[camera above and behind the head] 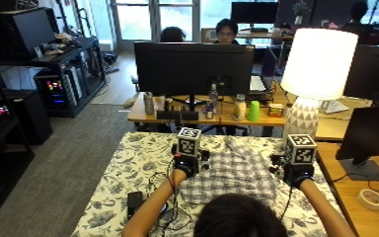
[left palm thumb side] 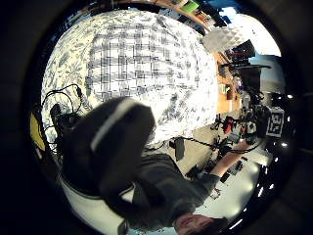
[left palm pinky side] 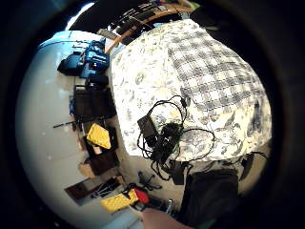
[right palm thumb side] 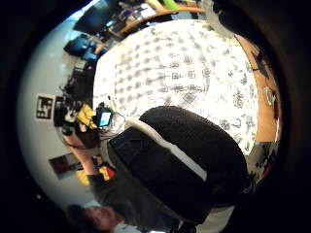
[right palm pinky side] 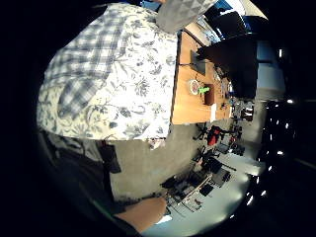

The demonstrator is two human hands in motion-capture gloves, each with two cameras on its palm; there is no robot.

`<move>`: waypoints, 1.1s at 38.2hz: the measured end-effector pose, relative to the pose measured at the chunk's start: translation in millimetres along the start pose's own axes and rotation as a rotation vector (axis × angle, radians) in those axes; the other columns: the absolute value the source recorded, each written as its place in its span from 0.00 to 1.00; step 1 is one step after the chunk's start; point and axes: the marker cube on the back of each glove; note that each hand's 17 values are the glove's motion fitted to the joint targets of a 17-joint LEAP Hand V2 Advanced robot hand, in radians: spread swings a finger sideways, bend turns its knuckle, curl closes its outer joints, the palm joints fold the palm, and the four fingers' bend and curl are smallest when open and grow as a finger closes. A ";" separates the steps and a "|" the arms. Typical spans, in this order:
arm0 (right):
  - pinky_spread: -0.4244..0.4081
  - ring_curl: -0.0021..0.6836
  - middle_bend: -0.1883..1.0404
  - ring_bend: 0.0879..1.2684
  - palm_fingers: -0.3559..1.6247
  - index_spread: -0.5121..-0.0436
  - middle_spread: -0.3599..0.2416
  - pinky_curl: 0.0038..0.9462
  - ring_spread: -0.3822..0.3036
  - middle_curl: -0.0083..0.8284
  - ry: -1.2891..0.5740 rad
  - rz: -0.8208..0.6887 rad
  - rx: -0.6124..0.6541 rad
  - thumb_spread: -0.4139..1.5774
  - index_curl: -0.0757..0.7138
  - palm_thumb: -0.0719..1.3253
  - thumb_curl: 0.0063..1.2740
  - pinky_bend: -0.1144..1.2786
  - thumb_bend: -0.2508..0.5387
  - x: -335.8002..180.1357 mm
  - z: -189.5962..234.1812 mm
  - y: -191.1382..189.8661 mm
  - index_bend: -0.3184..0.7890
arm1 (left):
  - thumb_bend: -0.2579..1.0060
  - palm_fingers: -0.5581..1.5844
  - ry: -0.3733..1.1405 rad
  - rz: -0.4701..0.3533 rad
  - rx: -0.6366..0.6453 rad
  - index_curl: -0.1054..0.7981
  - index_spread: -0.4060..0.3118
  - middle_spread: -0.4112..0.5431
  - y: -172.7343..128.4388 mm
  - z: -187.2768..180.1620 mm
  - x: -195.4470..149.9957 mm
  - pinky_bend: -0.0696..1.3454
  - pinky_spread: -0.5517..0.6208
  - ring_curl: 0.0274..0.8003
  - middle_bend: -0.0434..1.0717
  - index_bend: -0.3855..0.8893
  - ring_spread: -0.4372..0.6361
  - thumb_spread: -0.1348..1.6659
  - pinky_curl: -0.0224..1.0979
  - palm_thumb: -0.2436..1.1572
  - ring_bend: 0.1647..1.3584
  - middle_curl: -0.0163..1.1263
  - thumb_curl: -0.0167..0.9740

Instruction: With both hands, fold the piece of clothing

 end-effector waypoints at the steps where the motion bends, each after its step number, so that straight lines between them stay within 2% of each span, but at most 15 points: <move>1: 0.65 0.10 0.38 0.18 0.43 0.77 0.61 0.06 0.63 0.10 0.000 0.000 0.001 0.41 0.18 0.13 0.01 0.30 0.39 0.1 -0.1 -0.2 0.48 | 0.24 0.40 0.001 0.000 0.000 0.14 0.57 0.55 0.0 -0.1 -0.2 0.34 0.60 0.08 0.13 0.37 0.52 0.30 0.10 0.23 0.26 0.02 0.04; 4: 0.70 0.17 0.37 0.19 0.42 0.65 0.61 0.12 0.66 0.15 -0.003 -0.002 0.004 0.51 0.25 0.14 0.02 0.31 0.39 0.1 -0.8 -1.1 0.46 | 0.21 0.36 0.006 -0.006 0.008 0.16 0.58 0.61 -2.1 0.7 -1.5 0.39 0.66 0.16 0.13 0.37 0.57 0.39 0.16 0.21 0.32 0.05 0.05; 7: 0.73 0.22 0.37 0.19 0.41 0.58 0.61 0.16 0.68 0.19 -0.002 0.002 0.011 0.58 0.30 0.14 0.03 0.31 0.38 3.7 5.6 -12.9 0.45 | 0.19 0.33 0.002 -0.012 0.013 0.17 0.59 0.66 -17.1 11.5 -2.7 0.43 0.69 0.21 0.15 0.36 0.62 0.45 0.20 0.19 0.37 0.06 0.07; 11: 0.76 0.25 0.37 0.19 0.40 0.51 0.62 0.19 0.70 0.23 0.012 0.016 0.007 0.65 0.34 0.14 0.04 0.30 0.36 4.3 12.3 -20.8 0.44 | 0.19 0.30 0.023 0.010 -0.005 0.19 0.59 0.70 -57.0 47.9 1.4 0.47 0.72 0.25 0.17 0.37 0.65 0.50 0.23 0.18 0.41 0.08 0.09; 13: 0.77 0.26 0.37 0.19 0.40 0.49 0.62 0.20 0.70 0.25 0.019 0.014 0.001 0.68 0.35 0.14 0.05 0.30 0.35 2.3 15.0 -21.9 0.44 | 0.19 0.30 0.033 0.024 -0.041 0.19 0.59 0.71 -61.9 67.0 7.7 0.48 0.73 0.26 0.18 0.38 0.66 0.52 0.24 0.17 0.43 0.09 0.11; 17: 0.78 0.28 0.36 0.19 0.40 0.47 0.62 0.22 0.71 0.27 0.027 0.005 -0.033 0.71 0.38 0.15 0.06 0.30 0.33 0.3 29.0 -29.2 0.43 | 0.20 0.29 0.013 0.059 -0.200 0.22 0.58 0.72 -27.0 101.9 29.5 0.49 0.75 0.28 0.19 0.40 0.68 0.55 0.25 0.21 0.44 0.10 0.14; 20: 0.79 0.30 0.35 0.19 0.40 0.45 0.62 0.24 0.71 0.29 0.032 0.000 -0.059 0.73 0.39 0.15 0.07 0.30 0.32 -0.1 38.7 -31.6 0.43 | 0.20 0.27 -0.040 0.008 -0.348 0.23 0.58 0.74 5.4 116.9 35.9 0.50 0.75 0.29 0.19 0.39 0.70 0.57 0.27 0.22 0.45 0.11 0.16; 25: 0.79 0.32 0.35 0.19 0.39 0.43 0.62 0.26 0.72 0.32 0.049 -0.017 -0.098 0.75 0.41 0.15 0.08 0.30 0.30 0.9 56.6 -36.2 0.43 | 0.20 0.27 -0.085 -0.034 -0.496 0.26 0.58 0.74 14.2 151.8 34.2 0.52 0.76 0.29 0.20 0.41 0.71 0.59 0.28 0.25 0.45 0.13 0.19; 28: 0.79 0.33 0.34 0.18 0.39 0.43 0.62 0.27 0.72 0.34 0.048 -0.005 -0.124 0.76 0.42 0.15 0.09 0.30 0.30 4.4 67.6 -39.5 0.43 | 0.19 0.28 -0.067 -0.029 -0.430 0.28 0.58 0.72 8.9 164.5 32.7 0.50 0.76 0.29 0.21 0.42 0.71 0.59 0.28 0.26 0.46 0.15 0.20; 31: 0.80 0.34 0.34 0.18 0.39 0.43 0.62 0.28 0.72 0.35 0.036 -0.002 -0.145 0.77 0.43 0.15 0.10 0.30 0.30 8.3 77.2 -42.5 0.43 | 0.20 0.31 -0.021 0.004 -0.235 0.32 0.56 0.70 -1.3 170.6 30.7 0.48 0.75 0.29 0.20 0.47 0.70 0.60 0.27 0.27 0.45 0.16 0.21; 32: 0.80 0.35 0.34 0.18 0.39 0.43 0.62 0.28 0.72 0.35 0.034 -0.002 -0.149 0.77 0.43 0.15 0.10 0.30 0.30 9.5 79.8 -43.5 0.43 | 0.21 0.33 0.001 0.020 -0.178 0.35 0.55 0.69 -3.6 171.9 30.7 0.46 0.74 0.28 0.20 0.51 0.69 0.62 0.27 0.29 0.43 0.16 0.22; 35: 0.80 0.35 0.34 0.18 0.39 0.43 0.62 0.29 0.72 0.37 0.029 0.000 -0.160 0.77 0.44 0.15 0.10 0.29 0.30 12.6 87.1 -46.8 0.43 | 0.22 0.35 0.065 0.042 -0.093 0.39 0.51 0.65 -5.7 174.7 30.6 0.43 0.74 0.27 0.19 0.56 0.68 0.65 0.26 0.32 0.40 0.17 0.22; 36: 0.80 0.36 0.34 0.18 0.39 0.43 0.61 0.29 0.72 0.37 0.028 0.000 -0.164 0.77 0.44 0.15 0.10 0.29 0.30 13.2 89.8 -48.2 0.43 | 0.24 0.39 0.076 0.034 -0.060 0.42 0.47 0.61 -7.9 174.3 29.7 0.41 0.71 0.27 0.21 0.62 0.64 0.67 0.26 0.35 0.39 0.18 0.23; 39: 0.80 0.37 0.34 0.17 0.39 0.43 0.62 0.30 0.72 0.38 0.020 -0.004 -0.177 0.78 0.45 0.15 0.11 0.29 0.30 13.8 97.9 -53.0 0.43 | 0.25 0.45 0.087 -0.002 0.068 0.48 0.41 0.52 -19.2 168.3 26.4 0.35 0.67 0.26 0.22 0.70 0.57 0.71 0.24 0.38 0.36 0.20 0.23; 42: 0.80 0.37 0.34 0.17 0.39 0.44 0.62 0.30 0.72 0.39 0.015 -0.017 -0.189 0.78 0.46 0.15 0.12 0.28 0.30 10.7 102.7 -53.9 0.43 | 0.27 0.55 0.081 -0.026 0.143 0.53 0.35 0.41 -28.1 157.8 23.8 0.29 0.60 0.25 0.26 0.78 0.47 0.75 0.23 0.41 0.32 0.23 0.23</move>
